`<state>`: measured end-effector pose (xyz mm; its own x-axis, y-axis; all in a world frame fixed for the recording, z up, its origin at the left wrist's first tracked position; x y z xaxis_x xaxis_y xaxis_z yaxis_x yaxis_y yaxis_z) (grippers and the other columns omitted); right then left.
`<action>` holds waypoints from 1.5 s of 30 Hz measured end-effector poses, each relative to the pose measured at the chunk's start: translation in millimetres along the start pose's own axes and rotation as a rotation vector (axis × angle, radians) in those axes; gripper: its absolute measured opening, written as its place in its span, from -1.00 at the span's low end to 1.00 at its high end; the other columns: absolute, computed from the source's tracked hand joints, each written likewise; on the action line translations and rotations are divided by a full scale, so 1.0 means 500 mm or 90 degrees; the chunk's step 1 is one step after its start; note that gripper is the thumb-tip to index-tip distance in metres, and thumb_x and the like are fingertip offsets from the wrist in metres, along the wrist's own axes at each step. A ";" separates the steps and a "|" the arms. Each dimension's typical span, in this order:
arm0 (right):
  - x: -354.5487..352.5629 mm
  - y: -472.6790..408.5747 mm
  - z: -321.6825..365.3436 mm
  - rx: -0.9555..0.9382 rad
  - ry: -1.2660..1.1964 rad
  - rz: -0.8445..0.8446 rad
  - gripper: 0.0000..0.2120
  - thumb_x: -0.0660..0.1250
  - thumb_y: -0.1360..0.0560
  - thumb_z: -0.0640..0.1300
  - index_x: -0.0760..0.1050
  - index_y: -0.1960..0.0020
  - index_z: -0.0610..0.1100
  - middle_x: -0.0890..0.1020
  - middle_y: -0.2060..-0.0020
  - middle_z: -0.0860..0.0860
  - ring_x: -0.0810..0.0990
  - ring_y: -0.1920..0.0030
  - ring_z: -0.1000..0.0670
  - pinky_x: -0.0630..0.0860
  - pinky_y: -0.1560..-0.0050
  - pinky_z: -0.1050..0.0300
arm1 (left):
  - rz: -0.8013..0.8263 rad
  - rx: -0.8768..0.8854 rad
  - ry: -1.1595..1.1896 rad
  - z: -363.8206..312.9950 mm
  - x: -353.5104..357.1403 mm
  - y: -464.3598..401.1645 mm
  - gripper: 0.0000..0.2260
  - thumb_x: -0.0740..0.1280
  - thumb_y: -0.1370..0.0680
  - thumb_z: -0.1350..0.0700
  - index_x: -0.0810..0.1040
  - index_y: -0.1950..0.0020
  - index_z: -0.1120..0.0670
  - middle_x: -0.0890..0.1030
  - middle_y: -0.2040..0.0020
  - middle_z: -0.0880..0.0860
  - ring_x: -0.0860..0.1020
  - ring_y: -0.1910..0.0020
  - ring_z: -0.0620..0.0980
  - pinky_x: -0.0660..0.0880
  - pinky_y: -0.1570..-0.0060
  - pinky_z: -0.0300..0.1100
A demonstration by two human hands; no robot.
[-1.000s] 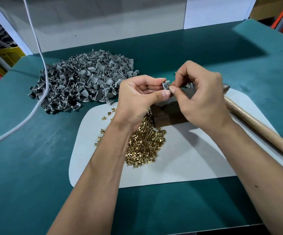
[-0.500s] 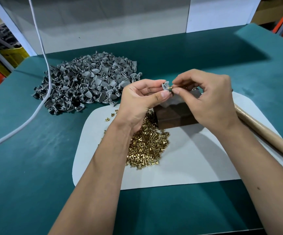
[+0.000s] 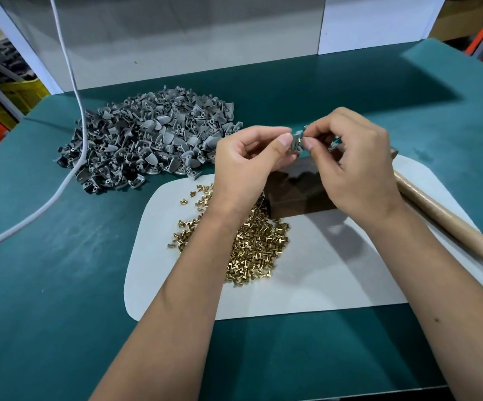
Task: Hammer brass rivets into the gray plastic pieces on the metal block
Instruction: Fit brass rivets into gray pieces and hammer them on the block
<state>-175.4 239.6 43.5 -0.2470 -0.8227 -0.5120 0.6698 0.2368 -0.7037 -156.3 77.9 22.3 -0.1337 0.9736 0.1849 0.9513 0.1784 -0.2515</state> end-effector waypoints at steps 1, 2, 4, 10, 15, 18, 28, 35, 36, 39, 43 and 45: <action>0.000 0.000 0.000 0.011 0.000 -0.005 -0.95 0.38 -0.56 -0.26 0.61 0.07 -0.22 0.62 0.15 -0.04 0.56 0.10 0.00 0.40 0.05 0.34 | -0.006 0.022 -0.023 -0.001 0.005 0.002 -0.92 0.45 -0.54 0.32 0.69 -0.02 0.25 0.72 0.10 0.15 0.71 0.11 0.06 0.66 -0.07 0.05; 0.001 0.001 0.001 0.021 -0.002 -0.011 -0.94 0.38 -0.56 -0.25 0.61 0.07 -0.22 0.63 0.15 -0.04 0.56 0.11 0.00 0.40 0.05 0.35 | -0.012 0.039 -0.047 -0.003 0.010 0.005 -0.91 0.47 -0.51 0.34 0.70 0.00 0.22 0.73 0.10 0.16 0.72 0.09 0.08 0.66 -0.09 0.07; 0.001 0.002 0.002 0.037 -0.008 -0.022 -0.94 0.38 -0.56 -0.25 0.62 0.07 -0.22 0.64 0.15 -0.05 0.58 0.11 0.00 0.43 0.06 0.33 | -0.034 0.059 -0.083 -0.001 0.019 0.008 -0.86 0.51 -0.45 0.37 0.71 0.04 0.18 0.74 0.09 0.15 0.73 0.05 0.12 0.65 -0.11 0.05; 0.002 0.002 0.000 0.043 0.028 -0.018 -0.91 0.38 -0.54 -0.24 0.67 0.08 -0.20 0.69 0.19 -0.05 0.61 0.15 -0.04 0.51 0.07 0.14 | -0.081 0.040 -0.093 0.006 0.025 0.008 -0.85 0.53 -0.43 0.40 0.71 0.02 0.29 0.75 0.10 0.18 0.73 0.06 0.15 0.66 -0.09 0.01; 0.002 0.004 0.002 0.052 0.038 -0.017 -0.93 0.41 -0.50 -0.25 0.68 0.11 -0.18 0.70 0.24 0.00 0.59 0.20 0.05 0.38 0.09 0.45 | -0.086 0.006 -0.096 0.006 0.027 0.010 -0.87 0.52 -0.43 0.42 0.72 0.06 0.28 0.75 0.13 0.18 0.73 0.10 0.11 0.66 -0.07 0.01; 0.001 0.005 0.001 0.061 0.045 -0.013 -0.94 0.42 -0.49 -0.25 0.68 0.13 -0.17 0.69 0.25 0.01 0.57 0.22 0.09 0.35 0.11 0.51 | -0.089 0.000 -0.100 0.007 0.029 0.013 -0.88 0.51 -0.43 0.42 0.72 0.06 0.28 0.74 0.13 0.18 0.73 0.11 0.11 0.67 -0.06 0.02; 0.001 0.008 0.008 0.083 0.037 -0.022 -0.94 0.43 -0.49 -0.25 0.69 0.11 -0.18 0.70 0.25 0.02 0.53 0.21 0.14 0.33 0.14 0.55 | -0.061 0.022 -0.148 0.001 0.025 0.011 -0.84 0.53 -0.42 0.39 0.71 0.13 0.15 0.75 0.14 0.12 0.74 0.12 0.06 0.67 -0.04 -0.01; -0.001 -0.002 0.005 0.012 0.037 0.040 -0.87 0.37 -0.56 -0.28 0.71 -0.01 -0.20 0.72 0.11 -0.04 0.64 0.09 0.02 0.48 0.00 0.28 | -0.089 0.059 -0.216 -0.012 0.020 0.011 -0.74 0.62 -0.35 0.34 0.63 0.11 0.11 0.73 0.16 0.05 0.72 0.18 -0.06 0.64 0.09 -0.22; -0.002 -0.001 0.004 0.009 0.036 0.041 -0.86 0.37 -0.56 -0.28 0.71 -0.02 -0.20 0.72 0.10 -0.04 0.64 0.07 0.02 0.48 -0.02 0.28 | -0.095 0.063 -0.220 -0.013 0.017 0.011 -0.72 0.63 -0.34 0.34 0.63 0.08 0.12 0.73 0.15 0.05 0.72 0.17 -0.07 0.64 0.09 -0.24; -0.005 0.000 0.001 0.020 0.028 0.017 -0.87 0.39 -0.54 -0.26 0.71 -0.02 -0.18 0.73 0.10 -0.01 0.66 0.05 0.04 0.54 -0.04 0.22 | -0.110 0.064 -0.227 -0.017 0.011 0.009 -0.67 0.62 -0.34 0.35 0.58 0.04 0.11 0.72 0.15 0.08 0.72 0.15 -0.09 0.64 0.10 -0.25; -0.010 0.001 -0.001 0.005 0.004 -0.006 -0.90 0.43 -0.52 -0.23 0.70 -0.01 -0.16 0.71 0.12 0.00 0.65 0.11 0.06 0.58 0.06 0.17 | -0.112 0.063 -0.242 -0.019 0.007 0.006 -0.68 0.62 -0.35 0.34 0.58 0.07 0.08 0.73 0.17 0.09 0.73 0.16 -0.07 0.66 0.09 -0.20; -0.008 0.001 0.002 -0.023 0.006 0.001 -0.91 0.46 -0.51 -0.23 0.70 0.00 -0.16 0.70 0.13 -0.01 0.64 0.12 0.03 0.57 0.07 0.16 | -0.092 0.066 -0.259 -0.019 0.006 0.003 -0.74 0.62 -0.37 0.30 0.64 0.07 0.08 0.73 0.16 0.07 0.73 0.14 -0.05 0.67 0.06 -0.14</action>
<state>-173.4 242.7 45.7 -0.2526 -0.8174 -0.5177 0.6445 0.2569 -0.7201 -152.5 79.7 31.3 -0.3806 0.9111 -0.1582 0.8849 0.3092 -0.3484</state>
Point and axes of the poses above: each hand's wrist, its own y-axis away from the middle knuckle, its own x-axis out of the palm, z = x × y, the point moved 2 cm from there along -y, towards the middle knuckle
